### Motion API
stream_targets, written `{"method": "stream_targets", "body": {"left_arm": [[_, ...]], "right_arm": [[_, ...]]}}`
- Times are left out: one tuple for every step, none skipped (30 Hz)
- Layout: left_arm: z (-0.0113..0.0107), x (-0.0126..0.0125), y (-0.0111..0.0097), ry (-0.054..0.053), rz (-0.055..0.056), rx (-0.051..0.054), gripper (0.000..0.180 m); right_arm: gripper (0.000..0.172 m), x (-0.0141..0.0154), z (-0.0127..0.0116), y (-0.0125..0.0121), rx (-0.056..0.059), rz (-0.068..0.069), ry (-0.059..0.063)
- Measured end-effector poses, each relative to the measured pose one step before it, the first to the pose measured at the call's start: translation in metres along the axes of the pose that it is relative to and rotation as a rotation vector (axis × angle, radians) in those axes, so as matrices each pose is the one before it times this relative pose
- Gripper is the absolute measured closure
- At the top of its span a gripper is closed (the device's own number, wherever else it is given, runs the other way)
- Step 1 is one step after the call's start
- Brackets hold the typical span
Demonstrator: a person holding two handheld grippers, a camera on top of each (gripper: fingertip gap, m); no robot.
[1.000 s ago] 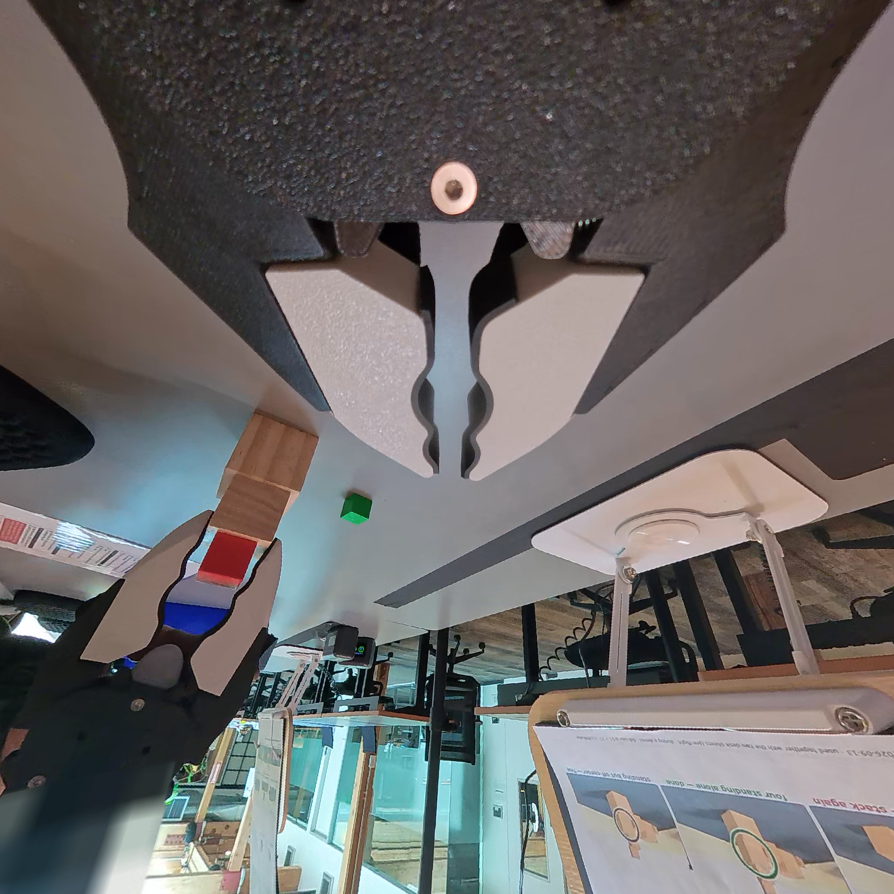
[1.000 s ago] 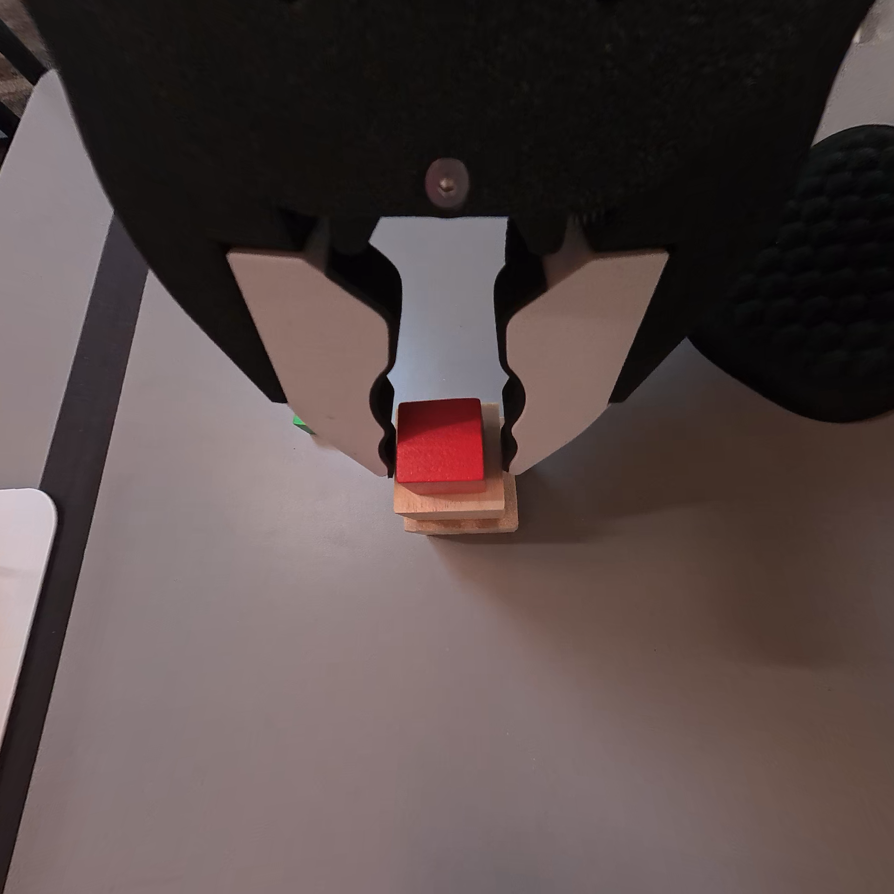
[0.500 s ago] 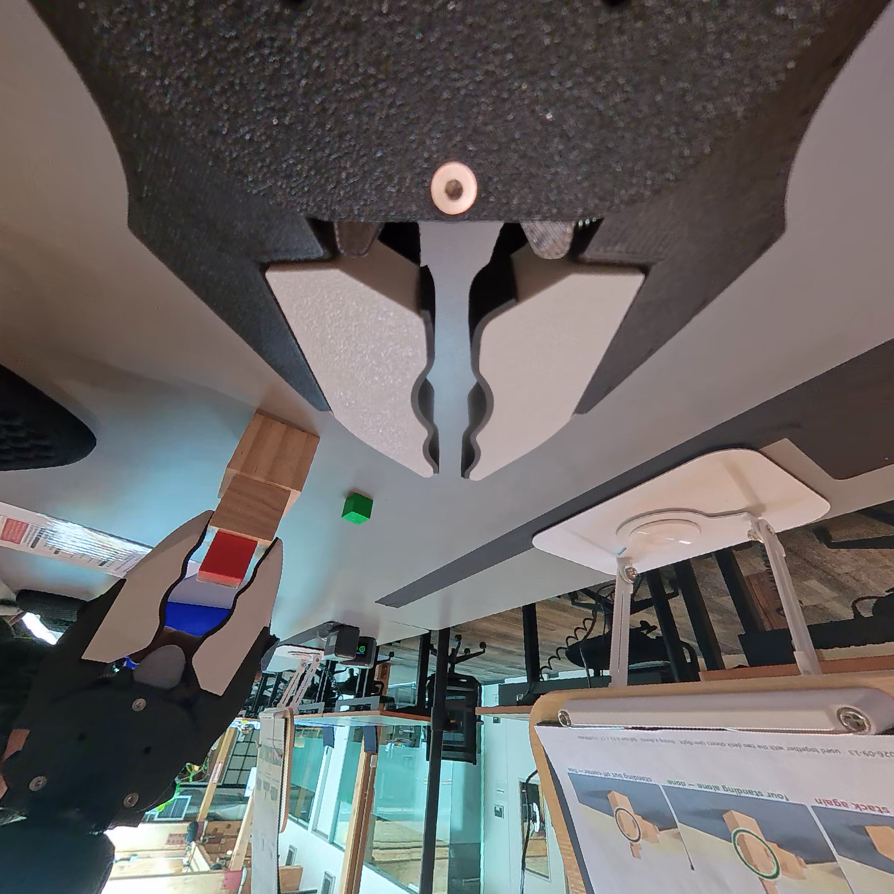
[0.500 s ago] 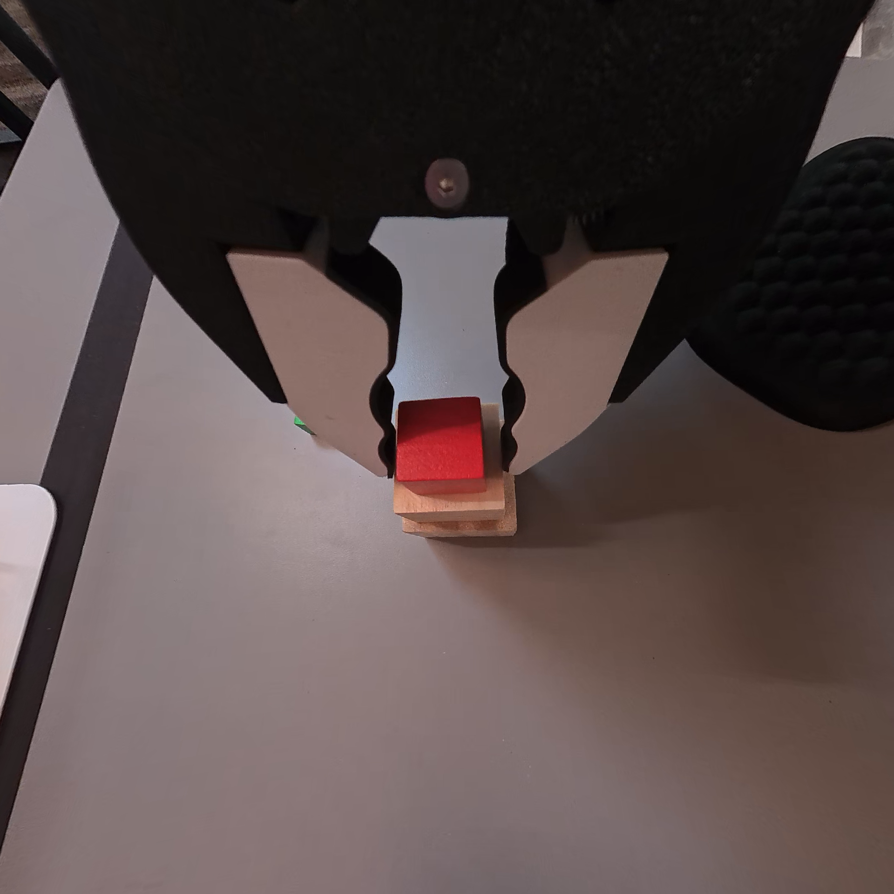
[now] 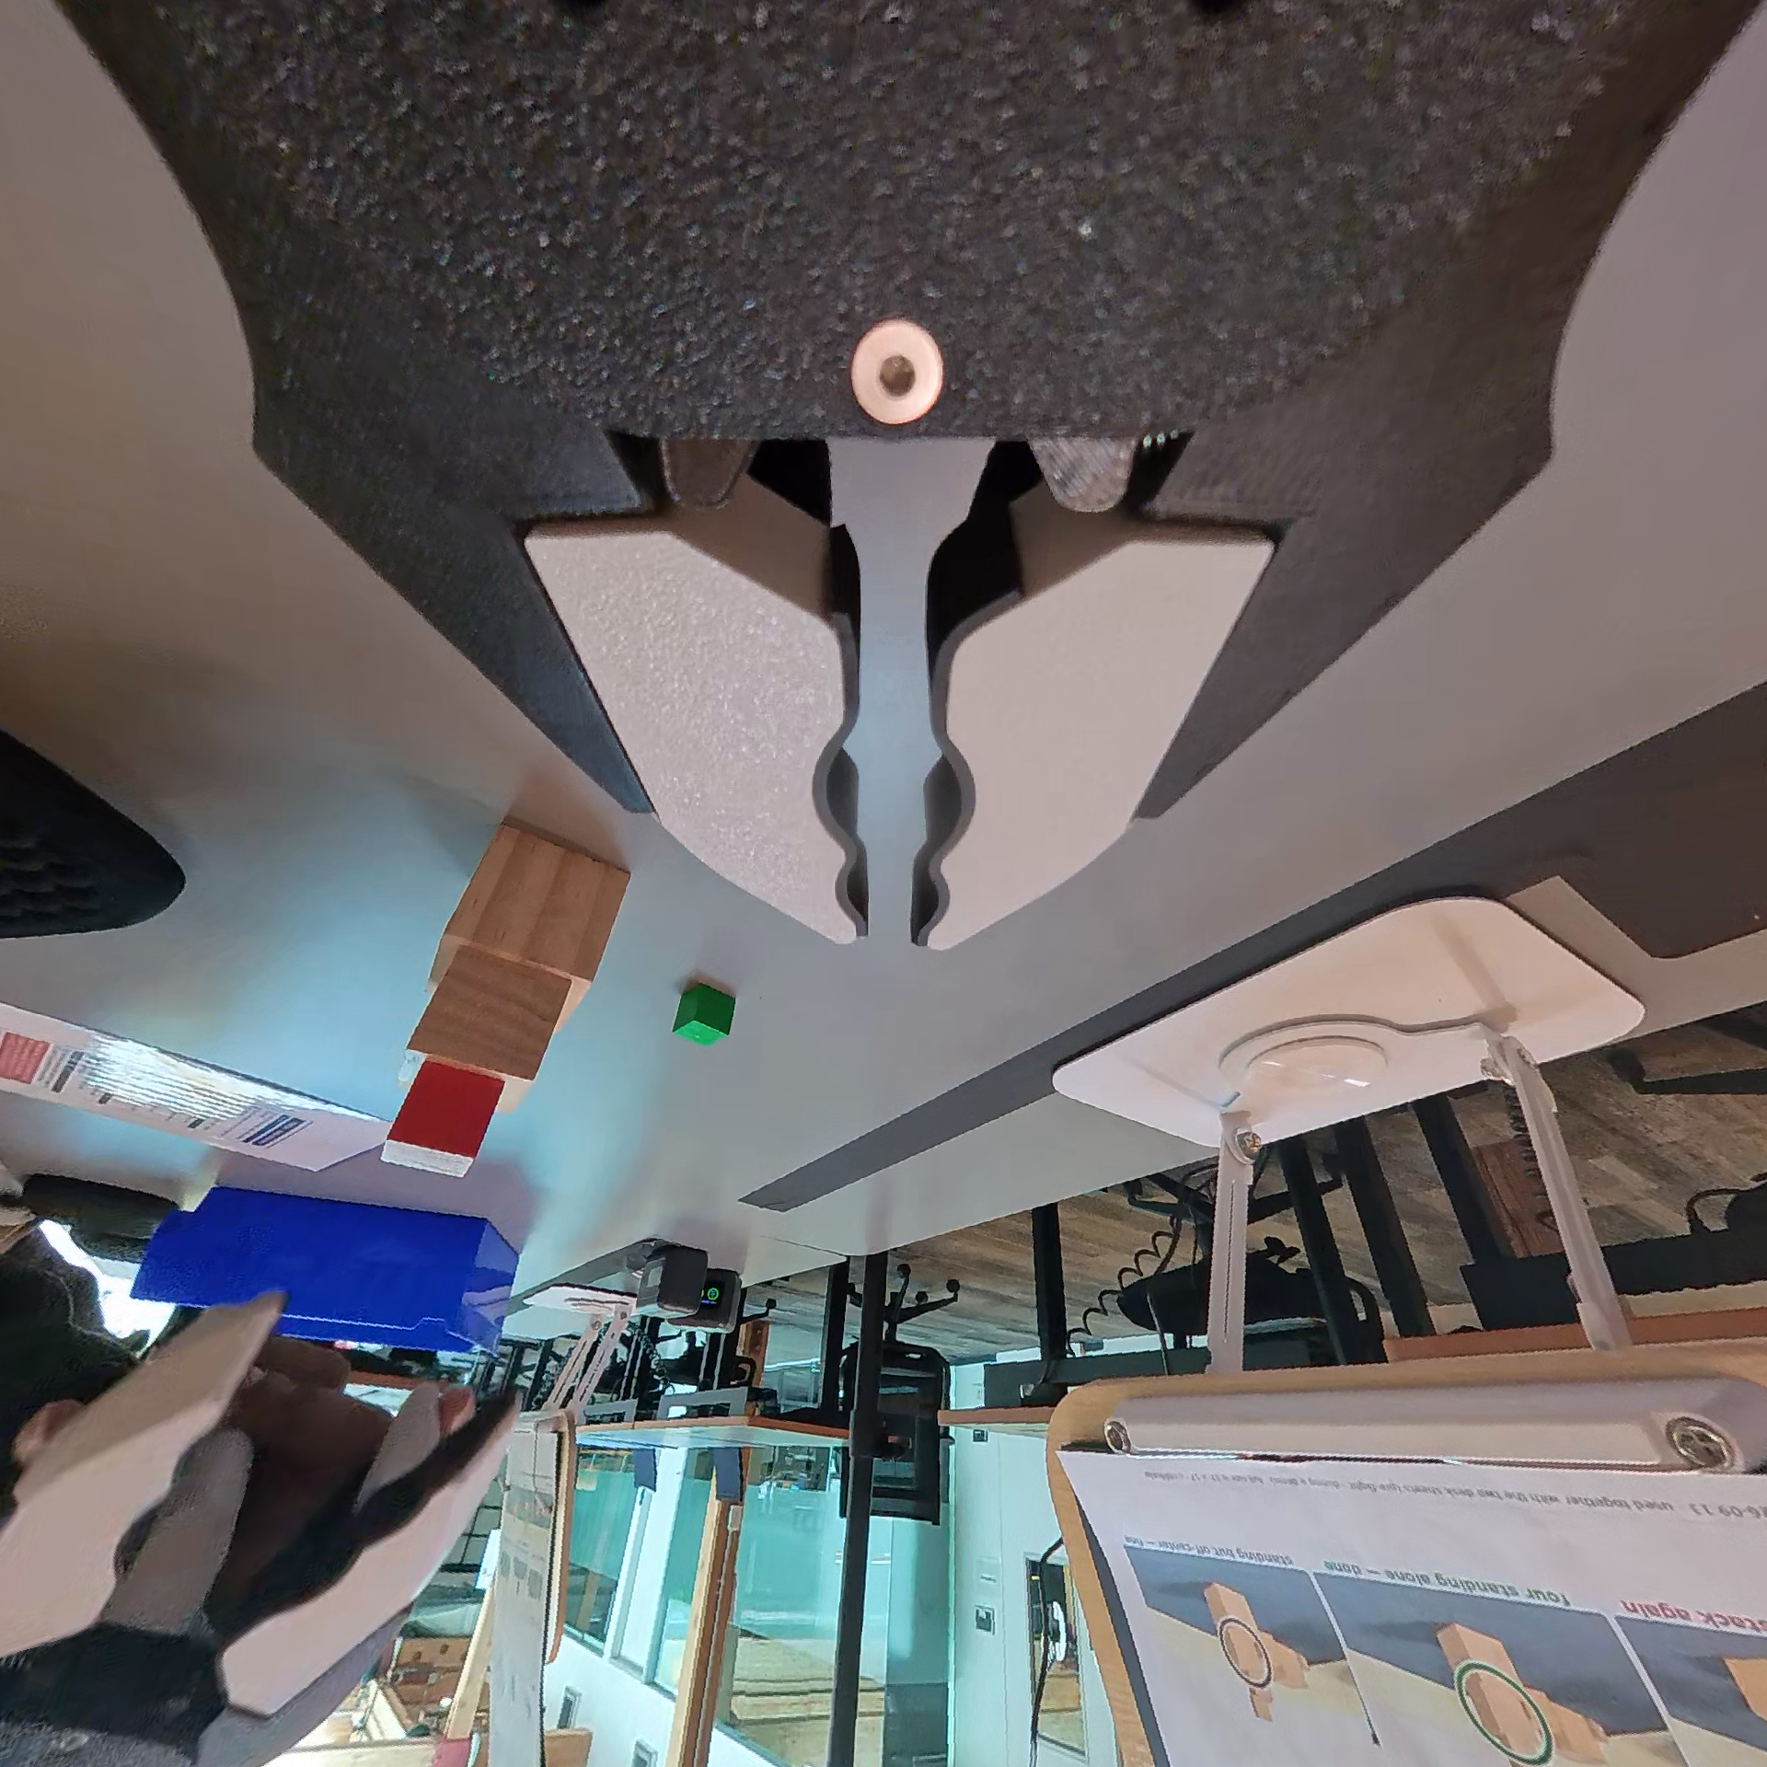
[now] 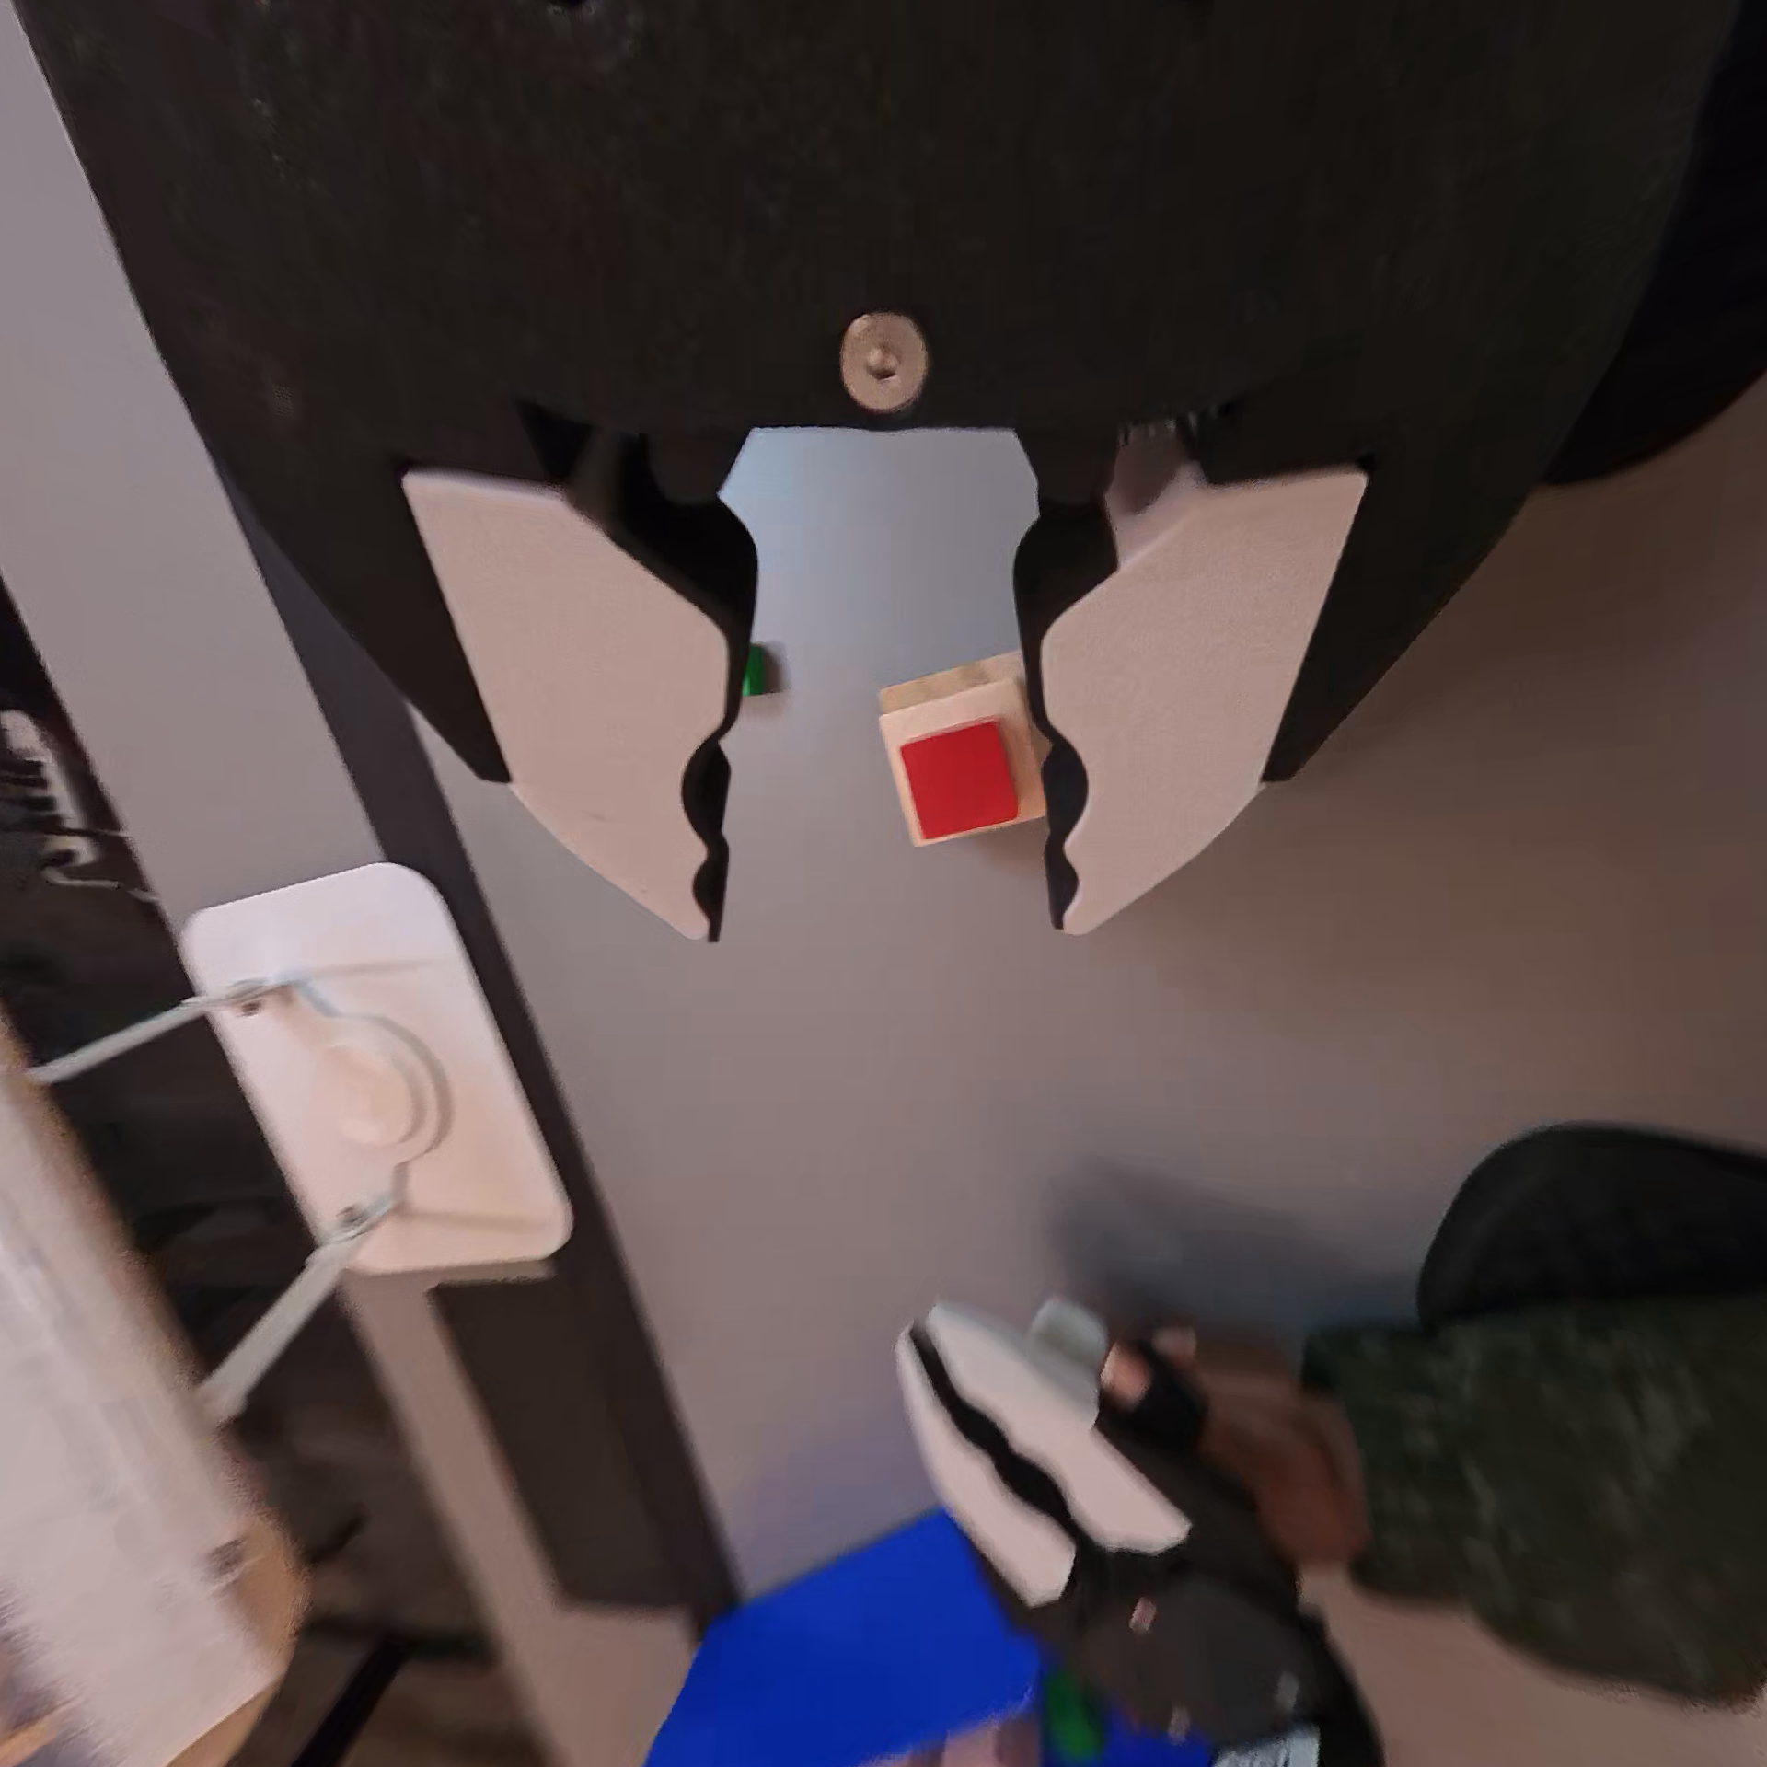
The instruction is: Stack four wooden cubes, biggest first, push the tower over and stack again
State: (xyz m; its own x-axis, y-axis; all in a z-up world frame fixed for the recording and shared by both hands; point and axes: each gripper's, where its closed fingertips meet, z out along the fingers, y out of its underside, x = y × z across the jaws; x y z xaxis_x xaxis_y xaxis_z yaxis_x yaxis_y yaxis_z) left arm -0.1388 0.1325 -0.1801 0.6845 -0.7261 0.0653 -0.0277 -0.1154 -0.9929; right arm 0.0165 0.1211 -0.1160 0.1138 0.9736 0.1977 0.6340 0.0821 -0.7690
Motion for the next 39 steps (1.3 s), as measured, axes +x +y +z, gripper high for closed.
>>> {"method": "stream_targets", "body": {"left_arm": [[0.00006, 0.00011, 0.00064, -0.0008, 0.0004, -0.0018, 0.172], [0.00021, 0.00007, 0.00074, -0.0018, 0.0000, -0.0027, 0.172], [0.00012, 0.00009, 0.00090, -0.0011, 0.0002, -0.0032, 0.172], [0.00025, 0.00018, 0.00078, -0.0004, 0.0001, -0.0031, 0.172], [0.00021, 0.00009, 0.00072, -0.0009, -0.0003, -0.0027, 0.173], [0.00027, 0.00003, 0.00071, -0.0005, 0.0002, -0.0028, 0.173], [0.00024, 0.00000, 0.00053, -0.0003, 0.0000, -0.0021, 0.173], [0.00041, -0.00010, 0.00081, -0.0005, -0.0001, -0.0029, 0.173], [0.00039, -0.00032, 0.00083, -0.0014, 0.0005, -0.0040, 0.173], [0.00030, -0.00015, 0.00053, -0.0006, 0.0007, -0.0022, 0.173], [0.00031, -0.00003, 0.00051, 0.0001, 0.0002, -0.0020, 0.173], [0.00017, -0.00010, 0.00016, -0.0001, 0.0002, -0.0007, 0.173], [0.00023, -0.00005, 0.00017, 0.0001, 0.0007, -0.0008, 0.173], [0.00028, -0.00016, 0.00031, 0.0004, 0.0007, -0.0022, 0.173], [0.00033, 0.00001, -0.00002, 0.0008, 0.0001, -0.0003, 0.173], [0.00031, 0.00008, 0.00014, 0.0013, 0.0001, -0.0007, 0.173], [0.00050, -0.00001, 0.00052, 0.0009, 0.0003, -0.0024, 0.173], [0.00045, 0.00005, 0.00075, 0.0006, 0.0008, -0.0034, 0.173], [0.00035, -0.00005, 0.00054, 0.0003, 0.0010, -0.0033, 0.173], [0.00035, 0.00015, 0.00033, 0.0007, 0.0007, -0.0014, 0.173], [0.00017, 0.00020, 0.00018, 0.0012, 0.0002, -0.0008, 0.173], [0.00025, 0.00004, 0.00014, 0.0004, 0.0000, -0.0006, 0.173], [0.00021, 0.00013, 0.00023, 0.0007, 0.0013, -0.0013, 0.173], [0.00019, 0.00005, 0.00012, 0.0006, 0.0014, -0.0020, 0.173], [0.00029, 0.00016, -0.00006, 0.0012, 0.0010, -0.0007, 0.173], [0.00017, 0.00027, -0.00043, 0.0015, 0.0012, 0.0009, 0.173], [0.00009, 0.00010, -0.00042, 0.0010, 0.0006, 0.0017, 0.173], [0.00022, 0.00019, -0.00044, 0.0020, 0.0001, 0.0008, 0.173], [0.00019, 0.00012, -0.00013, 0.0015, 0.0001, -0.0001, 0.173], [0.00012, 0.00012, -0.00023, 0.0014, 0.0009, 0.0001, 0.173], [0.00020, 0.00018, -0.00012, 0.0011, 0.0004, 0.0000, 0.173], [0.00020, 0.00020, -0.00013, 0.0017, 0.0003, 0.0008, 0.173], [0.00026, 0.00004, -0.00003, 0.0012, 0.0005, -0.0010, 0.173], [0.00026, 0.00010, 0.00012, 0.0009, 0.0009, -0.0013, 0.173], [0.00009, -0.00008, -0.00008, 0.0006, 0.0001, -0.0004, 0.173], [0.00002, 0.00018, -0.00017, 0.0011, -0.0003, 0.0005, 0.173], [-0.00010, -0.00001, -0.00006, 0.0000, 0.0003, 0.0006, 0.173], [-0.00018, -0.00004, -0.00027, -0.0006, 0.0007, 0.0008, 0.173], [-0.00024, -0.00011, -0.00040, -0.0008, -0.0006, 0.0019, 0.173]], "right_arm": [[0.124, 0.01067, -0.00635, -0.00064, 0.0419, 0.0206, 0.0613], [0.136, 0.01255, -0.00592, 0.00198, 0.0308, 0.0171, 0.0646], [0.148, 0.01208, -0.00539, 0.00441, 0.0199, 0.0100, 0.0547], [0.160, 0.01275, -0.00420, 0.00741, 0.0038, 0.0132, 0.0542], [0.171, 0.01262, -0.00225, 0.01037, -0.0143, 0.0198, 0.0476], [0.171, 0.00986, -0.00047, 0.01264, -0.0259, 0.0225, 0.0245], [0.171, 0.00878, 0.00094, 0.01328, -0.0261, 0.0208, 0.0172], [0.171, 0.00970, 0.00175, 0.01354, -0.0232, 0.0138, 0.0271], [0.171, 0.00878, 0.00279, 0.01400, -0.0236, 0.0105, 0.0232], [0.170, 0.00679, 0.00389, 0.01391, -0.0232, 0.0152, 0.0116], [0.165, 0.00524, 0.00464, 0.01317, -0.0208, 0.0204, 0.0023], [0.161, 0.00411, 0.00508, 0.01208, -0.0184, 0.0207, -0.0022], [0.158, 0.00358, 0.00493, 0.01015, -0.0133, 0.0158, -0.0005], [0.153, 0.00176, 0.00471, 0.00784, -0.0058, 0.0105, -0.0069], [0.146, -0.00055, 0.00475, 0.00627, -0.0049, 0.0106, -0.0184], [0.139, -0.00122, 0.00491, 0.00570, -0.0105, 0.0106, -0.0204], [0.131, -0.00093, 0.00489, 0.00534, -0.0154, 0.0026, -0.0141], [0.126, -0.00139, 0.00475, 0.00509, -0.0211, -0.0074, -0.0118], [0.122, -0.00213, 0.00441, 0.00398, -0.0190, -0.0124, -0.0117], [0.119, -0.00298, 0.00419, 0.00200, -0.0091, -0.0124, -0.0150], [0.118, -0.00387, 0.00373, 0.00086, -0.0067, -0.0083, -0.0203], [0.117, -0.00343, 0.00363, 0.00048, -0.0078, -0.0066, -0.0178], [0.117, -0.00315, 0.00368, -0.00007, -0.0077, -0.0077, -0.0141], [0.117, -0.00282, 0.00375, -0.00052, -0.0083, -0.0065, -0.0128], [0.116, -0.00262, 0.00392, -0.00089, -0.0078, -0.0046, -0.0116], [0.117, -0.00277, 0.00390, -0.00168, -0.0048, -0.0057, -0.0121], [0.118, -0.00365, 0.00399, -0.00221, -0.0046, -0.0086, -0.0166], [0.119, -0.00504, 0.00401, -0.00232, -0.0082, -0.0115, -0.0246], [0.121, -0.00582, 0.00386, -0.00258, -0.0095, -0.0174, -0.0265], [0.121, -0.00495, 0.00392, -0.00236, -0.0124, -0.0251, -0.0193], [0.121, -0.00388, 0.00378, -0.00160, -0.0182, -0.0271, -0.0143], [0.121, -0.00257, 0.00366, -0.00129, -0.0192, -0.0215, -0.0110], [0.121, -0.00160, 0.00353, -0.00108, -0.0159, -0.0136, -0.0096], [0.124, -0.00126, 0.00326, -0.00059, -0.0151, -0.0079, -0.0112], [0.131, -0.00121, 0.00297, 0.00036, -0.0170, -0.0046, -0.0143], [0.143, -0.00150, 0.00224, 0.00109, -0.0169, -0.0027, -0.0178], [0.149, -0.00111, 0.00108, 0.00019, -0.0089, -0.0022, -0.0152], [0.149, -0.00104, -0.00061, -0.00096, -0.0022, -0.0026, -0.0129], [0.149, -0.00127, -0.00264, -0.00201, -0.0004, -0.0045, -0.0113]]}}
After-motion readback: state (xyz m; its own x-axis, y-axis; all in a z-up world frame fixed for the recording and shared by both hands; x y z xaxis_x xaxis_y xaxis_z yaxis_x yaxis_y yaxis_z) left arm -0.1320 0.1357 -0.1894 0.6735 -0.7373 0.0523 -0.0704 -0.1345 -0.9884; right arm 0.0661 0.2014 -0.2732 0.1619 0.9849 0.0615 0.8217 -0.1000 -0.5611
